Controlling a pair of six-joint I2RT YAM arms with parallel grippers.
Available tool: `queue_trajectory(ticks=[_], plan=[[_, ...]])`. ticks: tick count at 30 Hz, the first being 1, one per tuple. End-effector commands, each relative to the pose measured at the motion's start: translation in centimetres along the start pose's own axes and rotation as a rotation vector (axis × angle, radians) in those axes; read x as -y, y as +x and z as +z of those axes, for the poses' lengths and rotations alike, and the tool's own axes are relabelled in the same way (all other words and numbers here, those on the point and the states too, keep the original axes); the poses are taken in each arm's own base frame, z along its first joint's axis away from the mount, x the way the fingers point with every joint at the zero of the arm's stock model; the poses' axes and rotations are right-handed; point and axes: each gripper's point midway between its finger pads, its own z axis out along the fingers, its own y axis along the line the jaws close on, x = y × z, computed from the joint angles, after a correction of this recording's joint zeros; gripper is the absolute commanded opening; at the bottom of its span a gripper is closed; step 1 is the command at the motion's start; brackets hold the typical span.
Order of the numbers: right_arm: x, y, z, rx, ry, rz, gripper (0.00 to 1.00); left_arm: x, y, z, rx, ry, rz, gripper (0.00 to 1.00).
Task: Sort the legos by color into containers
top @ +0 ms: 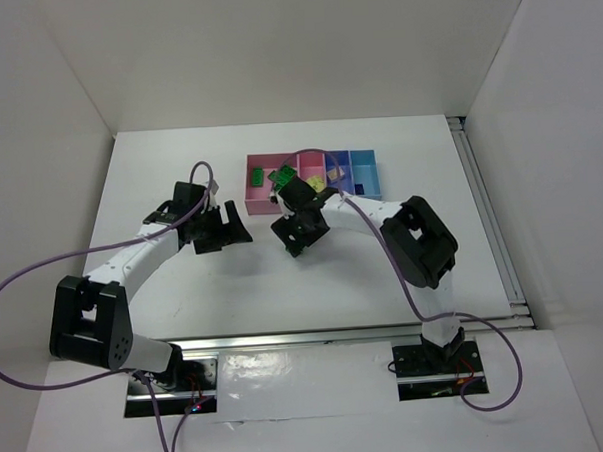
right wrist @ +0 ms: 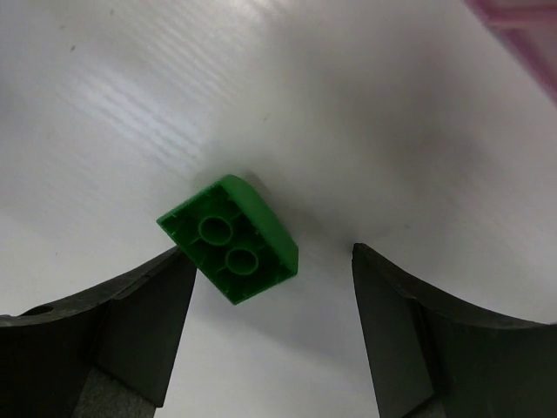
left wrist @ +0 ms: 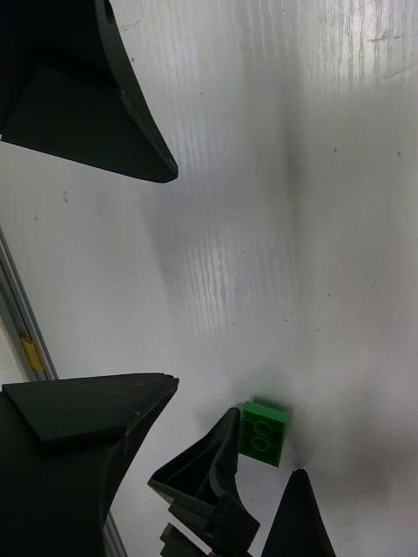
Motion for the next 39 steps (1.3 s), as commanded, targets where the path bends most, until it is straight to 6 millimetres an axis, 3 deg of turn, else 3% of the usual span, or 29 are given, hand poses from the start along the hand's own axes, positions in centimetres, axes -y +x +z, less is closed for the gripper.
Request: queue_trajectory(ticks=[1, 4, 7, 9, 12, 14, 17, 19, 22, 23, 24, 25, 26, 27, 28, 29, 30, 31, 32, 33, 34, 35, 36, 37, 38, 39], plan=[[0.7, -3.4, 0.4, 0.099, 0.06, -0.007, 0.79, 0.7, -1.3, -0.3, 0.028, 0.013, 0.004, 0.92], [0.4, -3.4, 0.8, 0.1, 0.043, -0.008, 0.73, 0.9, -1.7, -0.4, 0.036, 0.017, 0.006, 0.92], [0.1, -3.4, 0.7, 0.105, 0.03, 0.001, 0.6, 0.9, -1.7, -0.4, 0.036, 0.017, 0.006, 0.92], [-0.4, -3.2, 0.4, 0.106, 0.016, -0.008, 0.44, 0.9, -1.7, -0.4, 0.036, 0.017, 0.006, 0.92], [-0.5, -3.9, -1.2, 0.135, 0.04, -0.006, 0.27, 0.9, -1.7, -0.4, 0.036, 0.017, 0.006, 0.92], [-0.8, -5.1, -3.5, 0.187, 0.055, 0.011, 0.27, 0.9, -1.7, -0.4, 0.036, 0.017, 0.006, 0.92], [0.0, -7.3, -6.3, 0.29, 0.106, 0.044, 0.27, 0.6, -1.9, -0.4, 0.047, -0.003, 0.006, 0.92], [0.5, -10.0, -8.1, 0.365, 0.145, 0.079, 0.27, 0.4, -1.9, -0.6, 0.053, -0.014, 0.006, 0.92], [1.0, -13.6, -8.9, 0.424, 0.185, 0.093, 0.27, 0.3, -1.7, -0.7, 0.045, -0.018, 0.004, 0.92], [1.2, -14.0, -7.3, 0.407, 0.201, 0.093, 0.27, 0.5, -1.8, -0.9, 0.053, -0.014, 0.006, 0.92], [1.8, -16.5, -8.3, 0.457, 0.216, 0.109, 0.27, 0.3, -1.9, -0.9, 0.057, -0.022, 0.006, 0.92], [2.9, -17.3, -8.0, 0.465, 0.254, 0.138, 0.3, 0.1, -2.1, -0.9, 0.061, -0.026, -0.001, 0.92], [3.2, -17.2, -5.3, 0.424, 0.275, 0.154, 0.32, 0.0, -1.9, -1.1, 0.064, -0.025, -0.001, 0.92], [4.0, -17.9, -4.5, 0.422, 0.282, 0.177, 0.39, 0.0, -1.9, -1.1, 0.064, -0.025, -0.001, 0.92], [4.3, -20.5, -6.0, 0.47, 0.279, 0.201, 0.65, 0.0, -1.9, -1.1, 0.064, -0.025, -0.001, 0.92], [4.8, -21.2, -5.7, 0.466, 0.285, 0.208, 0.77, -0.1, -1.7, -1.1, 0.056, -0.029, -0.003, 0.92], [5.1, -21.0, -3.6, 0.43, 0.302, 0.206, 0.84, -0.1, -1.7, -1.1, 0.056, -0.029, -0.003, 0.92], [5.1, -23.2, -5.6, 0.49, 0.301, 0.224, 0.86, -0.1, -2.0, -1.6, 0.064, -0.031, -0.009, 0.92], [5.2, -23.1, -6.0, 0.484, 0.311, 0.225, 0.88, 0.0, -2.2, -1.9, 0.074, -0.026, -0.006, 0.92], [5.3, -23.7, -7.6, 0.522, 0.315, 0.243, 0.88, -0.1, -2.3, -1.9, 0.079, -0.035, -0.007, 0.92], [5.6, -22.0, -6.8, 0.483, 0.332, 0.24, 0.88, 0.1, -2.5, -2.3, 0.093, -0.029, -0.003, 0.92], [5.9, -22.6, -7.9, 0.544, 0.344, 0.276, 0.88, -0.3, -2.2, -2.1, 0.089, -0.041, -0.006, 0.92], [5.9, -23.0, -12.0, 0.619, 0.344, 0.303, 0.88, -0.5, -2.4, -2.2, 0.092, -0.045, -0.013, 0.92], [6.7, -22.4, -13.2, 0.641, 0.359, 0.329, 0.88, -0.5, -2.4, -2.2, 0.092, -0.045, -0.013, 0.92], [7.1, -19.8, -11.9, 0.596, 0.381, 0.347, 0.88, -0.5, -2.4, -2.2, 0.092, -0.045, -0.013, 0.92], [8.3, -19.4, -13.4, 0.633, 0.424, 0.392, 0.89, -0.5, -2.4, -2.2, 0.092, -0.045, -0.013, 0.92]])
